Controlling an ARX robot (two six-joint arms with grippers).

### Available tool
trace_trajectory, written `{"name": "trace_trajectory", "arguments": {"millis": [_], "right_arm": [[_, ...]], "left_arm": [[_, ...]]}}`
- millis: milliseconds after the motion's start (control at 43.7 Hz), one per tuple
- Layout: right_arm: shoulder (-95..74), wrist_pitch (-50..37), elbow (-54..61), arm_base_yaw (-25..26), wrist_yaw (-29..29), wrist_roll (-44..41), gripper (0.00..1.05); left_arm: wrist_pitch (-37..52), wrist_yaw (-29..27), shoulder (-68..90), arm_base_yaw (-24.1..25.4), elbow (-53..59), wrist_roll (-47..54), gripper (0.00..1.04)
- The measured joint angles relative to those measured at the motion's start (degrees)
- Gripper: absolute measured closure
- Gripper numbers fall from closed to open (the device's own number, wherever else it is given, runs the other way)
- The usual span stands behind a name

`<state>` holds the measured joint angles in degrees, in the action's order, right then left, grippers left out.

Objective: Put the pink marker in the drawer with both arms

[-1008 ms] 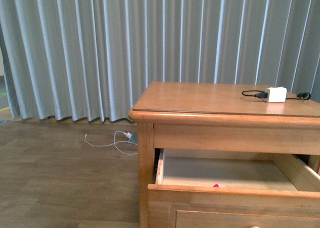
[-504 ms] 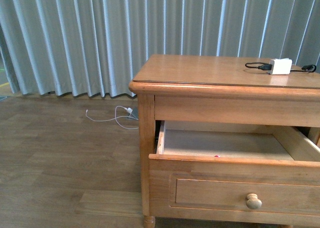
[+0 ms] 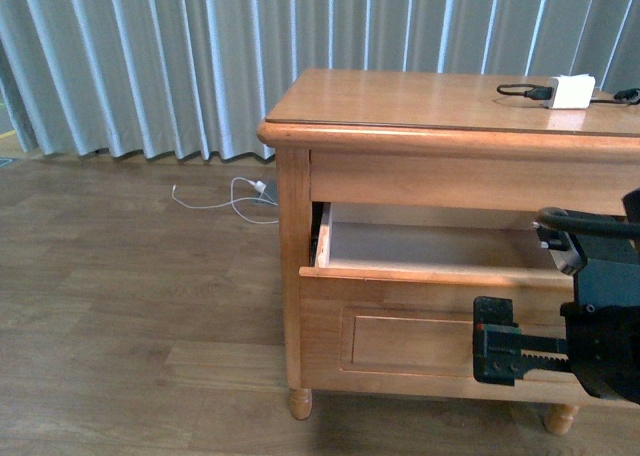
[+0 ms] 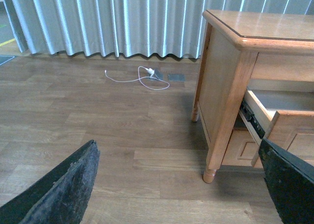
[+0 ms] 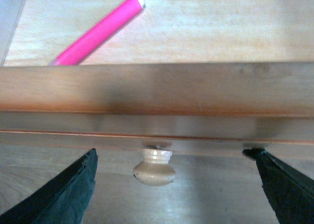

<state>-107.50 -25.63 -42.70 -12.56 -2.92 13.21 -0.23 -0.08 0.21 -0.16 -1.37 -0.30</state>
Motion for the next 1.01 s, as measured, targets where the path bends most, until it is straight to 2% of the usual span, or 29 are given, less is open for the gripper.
{"name": "trace_trajectory", "arguments": {"millis": [618, 1008], "right_arm": [[-20.76, -19.61, -20.63, 0.87, -11.5, 0.68, 0.09], [-25.24, -22.71, -24.61, 0.0, -14.43, 0.52, 0.09]], "left_arm": [[0.0, 0.0, 0.0, 0.0, 0.0, 0.0, 0.06], [0.0, 0.0, 0.0, 0.0, 0.0, 0.0, 0.06]]}}
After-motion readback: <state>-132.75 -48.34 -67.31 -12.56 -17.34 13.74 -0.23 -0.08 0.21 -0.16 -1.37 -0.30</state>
